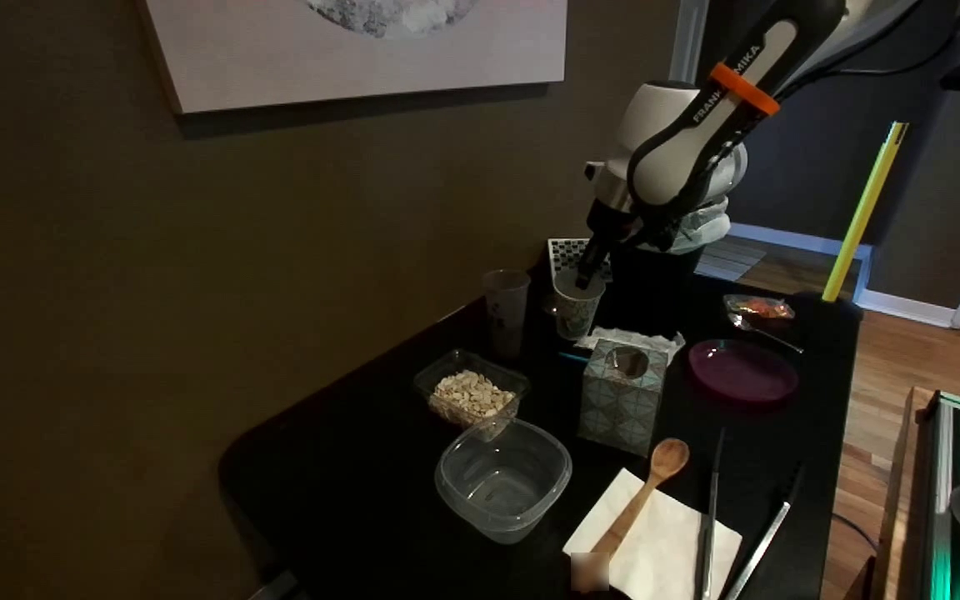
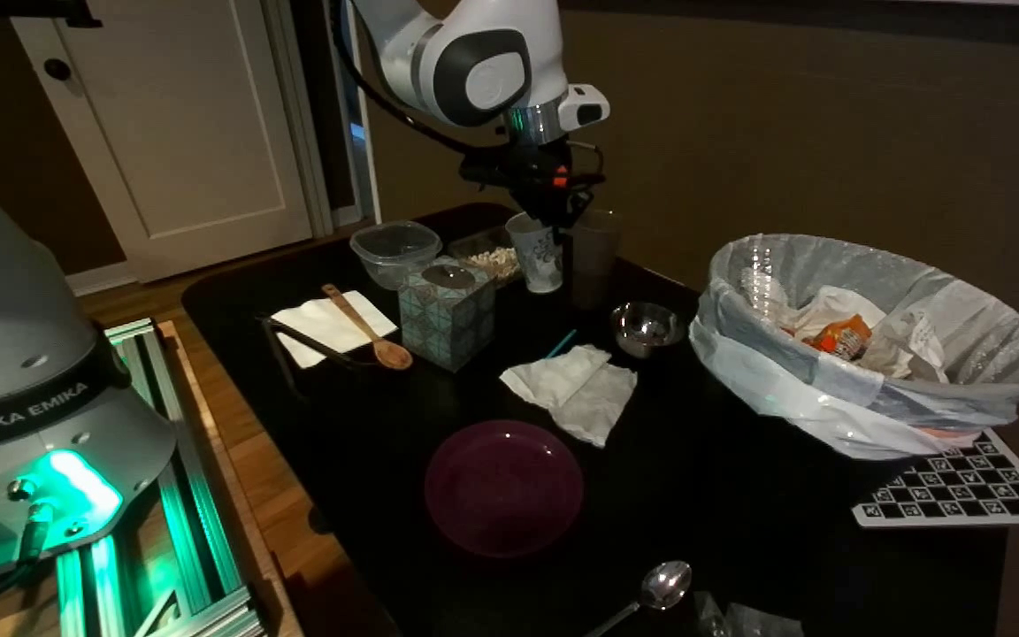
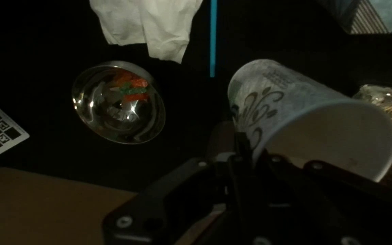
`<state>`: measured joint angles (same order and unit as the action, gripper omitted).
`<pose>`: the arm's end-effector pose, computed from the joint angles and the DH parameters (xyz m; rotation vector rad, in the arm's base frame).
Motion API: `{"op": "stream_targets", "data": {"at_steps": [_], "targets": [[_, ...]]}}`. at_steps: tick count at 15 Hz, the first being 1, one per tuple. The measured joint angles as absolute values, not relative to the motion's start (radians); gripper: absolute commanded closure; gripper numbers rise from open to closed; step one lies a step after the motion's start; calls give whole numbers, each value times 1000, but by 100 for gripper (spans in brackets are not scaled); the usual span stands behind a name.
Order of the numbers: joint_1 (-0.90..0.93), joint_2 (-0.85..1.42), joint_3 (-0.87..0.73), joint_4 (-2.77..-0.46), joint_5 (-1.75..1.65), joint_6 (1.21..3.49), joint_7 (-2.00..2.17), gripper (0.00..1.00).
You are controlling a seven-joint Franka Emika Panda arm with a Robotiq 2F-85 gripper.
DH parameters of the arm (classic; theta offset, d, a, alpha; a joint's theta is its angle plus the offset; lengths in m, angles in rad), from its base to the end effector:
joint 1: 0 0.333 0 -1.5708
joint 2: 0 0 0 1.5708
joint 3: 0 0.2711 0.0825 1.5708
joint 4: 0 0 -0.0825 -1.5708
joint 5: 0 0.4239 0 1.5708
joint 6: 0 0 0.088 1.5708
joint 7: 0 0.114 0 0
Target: Pour the contents of the paper cup into the plastic cup
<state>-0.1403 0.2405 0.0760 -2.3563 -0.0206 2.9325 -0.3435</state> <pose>0.5547 -0.0328 0.1786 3.0085 0.4445 0.5090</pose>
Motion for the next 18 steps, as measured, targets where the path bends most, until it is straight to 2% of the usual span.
{"op": "stream_targets", "data": {"at_steps": [18], "targets": [[-174,439,99,-2293,37,2941,-327,99]]}}
